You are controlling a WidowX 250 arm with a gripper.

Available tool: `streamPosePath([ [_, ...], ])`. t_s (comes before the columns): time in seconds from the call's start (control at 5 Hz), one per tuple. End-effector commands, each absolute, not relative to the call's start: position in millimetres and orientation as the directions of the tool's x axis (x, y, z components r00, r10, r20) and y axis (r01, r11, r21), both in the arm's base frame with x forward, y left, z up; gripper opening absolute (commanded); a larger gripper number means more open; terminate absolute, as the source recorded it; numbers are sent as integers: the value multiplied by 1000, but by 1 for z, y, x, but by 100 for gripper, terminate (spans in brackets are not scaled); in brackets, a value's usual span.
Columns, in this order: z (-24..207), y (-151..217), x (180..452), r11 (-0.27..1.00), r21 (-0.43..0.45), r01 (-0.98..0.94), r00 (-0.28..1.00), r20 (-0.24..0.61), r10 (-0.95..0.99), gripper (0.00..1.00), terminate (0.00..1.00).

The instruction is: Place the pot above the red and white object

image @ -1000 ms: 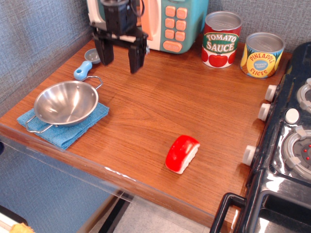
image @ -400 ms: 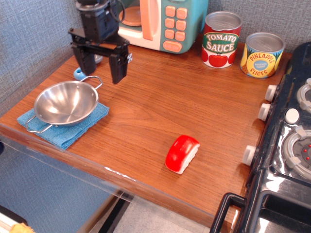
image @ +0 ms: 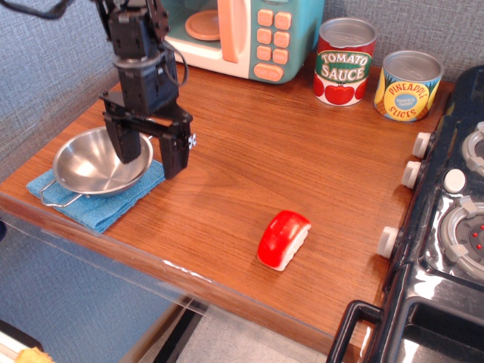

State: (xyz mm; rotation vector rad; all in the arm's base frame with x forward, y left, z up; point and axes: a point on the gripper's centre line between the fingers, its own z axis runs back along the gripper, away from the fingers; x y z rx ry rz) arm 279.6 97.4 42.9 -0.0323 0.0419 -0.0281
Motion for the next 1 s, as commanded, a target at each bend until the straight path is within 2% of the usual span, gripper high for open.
streamPosePath([
  [0.0,36,107,283,1000,8,-8,1000,-4,8,100,0],
  [0.2,29,108,286,1000,29,-7,1000,-16,8,0,0],
  [0.6,26,108,289,999,39,-13,1000,-21,14,0,0],
  [0.8,37,105,291,1000,20,-1,1000,8,1,0,0],
])
